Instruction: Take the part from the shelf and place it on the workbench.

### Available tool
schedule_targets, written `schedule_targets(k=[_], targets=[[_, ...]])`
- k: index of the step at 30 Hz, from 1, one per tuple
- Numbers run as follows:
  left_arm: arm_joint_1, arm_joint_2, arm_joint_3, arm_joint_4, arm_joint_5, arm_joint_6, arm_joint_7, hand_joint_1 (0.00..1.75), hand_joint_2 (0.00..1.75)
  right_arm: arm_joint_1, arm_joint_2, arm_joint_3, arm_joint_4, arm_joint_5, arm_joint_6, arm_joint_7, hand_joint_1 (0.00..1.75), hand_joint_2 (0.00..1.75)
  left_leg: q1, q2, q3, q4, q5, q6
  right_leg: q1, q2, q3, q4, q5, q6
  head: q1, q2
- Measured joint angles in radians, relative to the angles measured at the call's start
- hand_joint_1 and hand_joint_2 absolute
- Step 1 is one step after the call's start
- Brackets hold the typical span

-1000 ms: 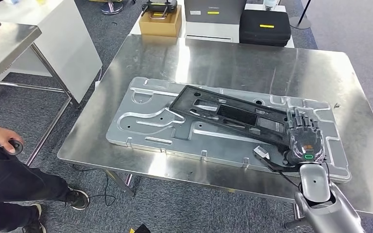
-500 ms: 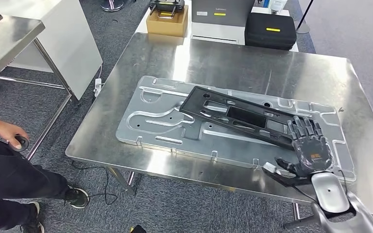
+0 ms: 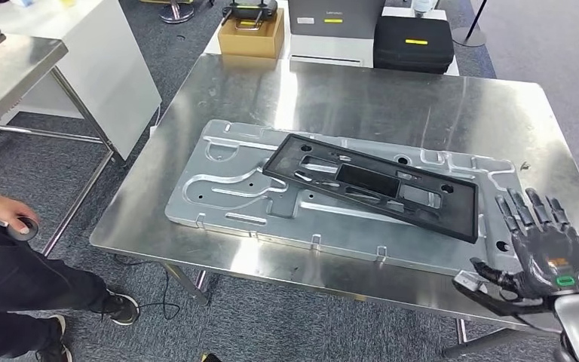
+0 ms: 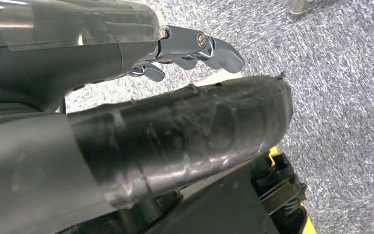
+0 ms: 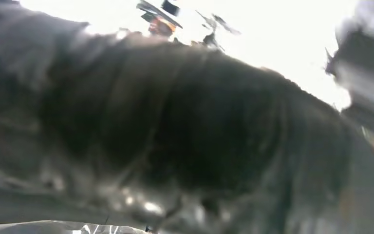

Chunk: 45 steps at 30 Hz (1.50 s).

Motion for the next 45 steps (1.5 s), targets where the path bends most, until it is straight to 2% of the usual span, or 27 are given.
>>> schedule_targets(k=[2, 5, 6, 7, 9, 10, 11, 14, 15, 16, 17, 19, 21, 24, 26, 27, 29, 30, 31, 32, 34, 36, 37, 40, 41, 42, 45], targets=[[0.003, 0.000, 0.002, 0.000, 0.004, 0.003, -0.004, 0.00, 0.00, 0.038, 0.024, -0.029, -0.029, 0.002, -0.106, -0.019, 0.00, 0.00, 0.000, 0.000, 0.020, -0.041, 0.034, 0.004, 0.002, -0.001, 0.002, 0.000, -0.001, -0.001, 0.000, 0.000], [0.004, 0.000, 0.002, 0.000, 0.006, 0.004, -0.005, 0.00, 0.00, 0.048, 0.038, -0.039, -0.037, 0.003, -0.147, -0.027, 0.00, 0.00, 0.000, 0.000, 0.034, -0.067, 0.049, 0.006, 0.003, -0.001, 0.002, 0.000, -0.001, -0.001, 0.000, 0.000], [0.004, 0.000, 0.002, 0.000, 0.007, 0.005, -0.005, 0.00, 0.00, 0.057, 0.059, -0.047, -0.046, 0.000, -0.194, -0.038, 0.00, 0.00, -0.001, 0.000, 0.055, -0.108, 0.069, 0.010, 0.004, 0.000, 0.004, 0.000, -0.002, -0.001, 0.000, 0.000], [0.004, 0.000, 0.002, 0.000, 0.010, 0.009, -0.006, 0.00, 0.00, 0.079, 0.120, -0.060, -0.064, -0.026, -0.284, -0.079, 0.00, 0.00, -0.004, 0.000, 0.085, -0.166, 0.088, 0.015, 0.005, 0.001, 0.006, 0.000, -0.003, 0.000, 0.000, 0.000], [0.005, 0.000, 0.002, 0.000, 0.020, 0.025, -0.009, 0.00, 0.00, 0.138, 0.327, -0.096, -0.120, -0.161, -0.462, -0.255, 0.00, 0.00, -0.005, 0.001, 0.144, -0.284, 0.127, 0.030, 0.009, 0.002, 0.012, -0.005, -0.004, 0.012, 0.000, 0.000], [0.005, 0.000, 0.002, 0.000, 0.025, 0.035, -0.011, 0.00, 0.00, 0.161, 0.429, -0.112, -0.143, -0.240, -0.512, -0.347, 0.00, 0.00, -0.004, 0.002, 0.157, -0.311, 0.132, 0.036, 0.009, 0.003, 0.010, 0.002, -0.012, 0.019, 0.002, 0.000], [0.006, -0.001, 0.002, 0.000, 0.029, 0.043, -0.013, 0.00, 0.00, 0.174, 0.499, -0.126, -0.156, -0.303, -0.518, -0.415, 0.00, 0.00, -0.001, 0.004, 0.160, -0.321, 0.138, 0.042, 0.009, 0.003, 0.000, 0.026, -0.030, 0.024, 0.003, 0.000], [0.008, -0.002, 0.002, 0.000, 0.032, 0.055, -0.012, 0.00, 0.00, 0.191, 0.600, -0.155, -0.163, -0.387, -0.521, -0.480, 0.00, 0.00, 0.001, 0.008, 0.160, -0.327, 0.144, 0.048, 0.006, 0.003, -0.078, 0.196, -0.120, 0.035, 0.005, 0.000], [0.011, -0.002, 0.002, 0.000, 0.033, 0.058, -0.011, 0.00, 0.00, 0.198, 0.625, -0.162, -0.163, -0.404, -0.521, -0.494, 0.00, 0.00, 0.000, 0.009, 0.159, -0.326, 0.144, 0.048, 0.005, 0.003, -0.098, 0.240, -0.132, 0.038, 0.005, 0.000], [0.013, -0.002, 0.002, 0.000, 0.033, 0.061, -0.010, 0.00, 0.00, 0.204, 0.646, -0.167, -0.163, -0.416, -0.521, -0.506, 0.00, 0.00, 0.000, 0.009, 0.158, -0.324, 0.143, 0.047, 0.003, 0.003, -0.103, 0.250, -0.125, 0.040, 0.005, 0.000], [0.014, -0.002, 0.002, 0.000, 0.034, 0.064, -0.008, 0.00, 0.00, 0.208, 0.664, -0.172, -0.163, -0.425, -0.521, -0.516, 0.00, 0.00, 0.000, 0.009, 0.158, -0.321, 0.142, 0.046, 0.001, 0.003, -0.087, 0.222, -0.100, 0.041, 0.005, 0.000], [0.015, -0.003, 0.002, 0.000, 0.034, 0.067, -0.007, 0.00, 0.00, 0.210, 0.692, -0.181, -0.165, -0.436, -0.521, -0.530, 0.00, 0.00, 0.001, 0.009, 0.158, -0.314, 0.138, 0.041, -0.002, 0.002, -0.019, 0.091, -0.039, 0.039, 0.005, 0.000], [0.015, -0.004, 0.002, 0.000, 0.035, 0.068, -0.007, 0.00, 0.00, 0.213, 0.711, -0.186, -0.168, -0.441, -0.521, -0.536, 0.00, 0.00, -0.002, 0.009, 0.155, -0.306, 0.133, 0.031, 0.002, 0.002, 0.025, 0.002, -0.015, 0.031, 0.005, 0.000], [0.015, -0.004, 0.002, 0.000, 0.034, 0.071, -0.004, 0.00, 0.00, 0.219, 0.735, -0.190, -0.173, -0.446, -0.521, -0.541, 0.00, 0.00, -0.004, 0.009, 0.154, -0.304, 0.132, 0.015, 0.007, 0.004, 0.026, -0.010, -0.012, 0.013, 0.004, 0.000], [0.015, -0.004, 0.001, 0.000, 0.034, 0.077, 0.000, 0.00, 0.00, 0.220, 0.751, -0.192, -0.174, -0.457, -0.521, -0.549, 0.00, 0.00, -0.002, 0.008, 0.146, -0.280, 0.110, 0.005, 0.004, 0.003, 0.027, -0.016, -0.006, 0.001, 0.004, 0.000], [0.015, -0.004, 0.000, 0.000, 0.033, 0.081, 0.002, 0.00, 0.00, 0.219, 0.758, -0.192, -0.174, -0.464, -0.521, -0.552, 0.00, 0.44, 0.000, 0.008, 0.131, -0.241, 0.082, 0.000, 0.001, 0.002, 0.027, -0.019, -0.002, -0.005, 0.003, 0.000], [0.015, -0.004, -0.001, 0.000, 0.034, 0.087, 0.006, 0.00, 0.00, 0.219, 0.770, -0.192, -0.173, -0.485, -0.521, -0.555, 0.00, 1.31, 0.002, 0.008, 0.077, -0.113, 0.007, -0.008, 0.001, 0.000, 0.023, -0.018, 0.002, -0.011, 0.002, 0.000], [0.015, -0.004, -0.001, 0.000, 0.035, 0.089, 0.009, 0.00, 0.00, 0.220, 0.775, -0.192, -0.170, -0.500, -0.521, -0.555, 0.00, 1.75, 0.003, 0.008, 0.051, -0.053, -0.019, -0.011, 0.002, -0.001, 0.019, -0.016, 0.003, -0.013, 0.002, 0.000], [0.016, -0.004, -0.001, 0.000, 0.036, 0.091, 0.011, 0.00, 0.00, 0.220, 0.780, -0.192, -0.167, -0.516, -0.520, -0.554, 0.00, 1.75, 0.004, 0.008, 0.039, -0.019, -0.026, -0.012, 0.002, -0.001, 0.015, -0.014, 0.004, -0.013, 0.002, 0.000], [0.017, -0.004, -0.001, 0.000, 0.037, 0.093, 0.012, 0.00, 0.00, 0.221, 0.784, -0.191, -0.164, -0.531, -0.520, -0.554, 0.00, 1.75, 0.004, 0.008, 0.046, -0.026, -0.013, -0.012, 0.002, -0.001, 0.013, -0.012, 0.004, -0.013, 0.002, 0.000], [0.018, -0.004, -0.001, 0.000, 0.038, 0.097, 0.014, 0.00, 0.00, 0.223, 0.792, -0.191, -0.158, -0.554, -0.520, -0.553, 0.00, 1.75, 0.005, 0.007, 0.114, -0.147, 0.052, -0.007, 0.002, 0.000, 0.012, -0.008, 0.005, -0.011, 0.002, 0.000], [0.016, -0.004, -0.001, 0.000, 0.038, 0.100, 0.015, 0.00, 0.00, 0.224, 0.798, -0.191, -0.155, -0.565, -0.520, -0.555, 0.00, 1.75, 0.002, 0.006, 0.175, -0.270, 0.094, 0.001, 0.005, 0.001, 0.009, -0.005, 0.008, -0.003, 0.002, 0.000], [0.016, -0.004, -0.001, 0.000, 0.038, 0.100, 0.016, 0.00, 0.00, 0.225, 0.800, -0.191, -0.154, -0.570, -0.520, -0.557, 0.00, 1.31, 0.000, 0.005, 0.185, -0.296, 0.100, 0.005, 0.007, 0.001, 0.006, -0.004, 0.011, 0.002, 0.002, 0.000], [0.018, -0.004, -0.001, 0.000, 0.040, 0.101, 0.017, 0.00, 0.00, 0.231, 0.806, -0.191, -0.150, -0.598, -0.520, -0.568, 0.00, 0.00, -0.001, 0.005, 0.176, -0.305, 0.114, 0.021, 0.007, 0.002, 0.001, -0.004, 0.017, 0.023, 0.002, 0.000], [0.018, -0.004, -0.001, 0.000, 0.041, 0.102, 0.017, 0.00, 0.00, 0.234, 0.808, -0.191, -0.148, -0.608, -0.520, -0.572, 0.00, 0.00, 0.001, 0.007, 0.173, -0.309, 0.122, 0.030, 0.006, 0.003, -0.005, 0.008, 0.002, 0.028, 0.003, 0.000], [0.017, -0.004, -0.001, 0.000, 0.042, 0.103, 0.016, 0.00, 0.00, 0.237, 0.810, -0.191, -0.146, -0.619, -0.521, -0.577, 0.00, 0.00, 0.003, 0.009, 0.167, -0.313, 0.130, 0.038, 0.005, 0.003, -0.017, 0.038, -0.028, 0.033, 0.003, 0.000], [0.017, -0.004, -0.001, 0.000, 0.045, 0.104, 0.016, 0.00, 0.00, 0.246, 0.817, -0.191, -0.137, -0.646, -0.520, -0.590, 0.00, 0.00, 0.000, 0.014, 0.142, -0.311, 0.148, 0.050, 0.002, 0.003, -0.075, 0.212, -0.147, 0.043, 0.003, 0.000]])
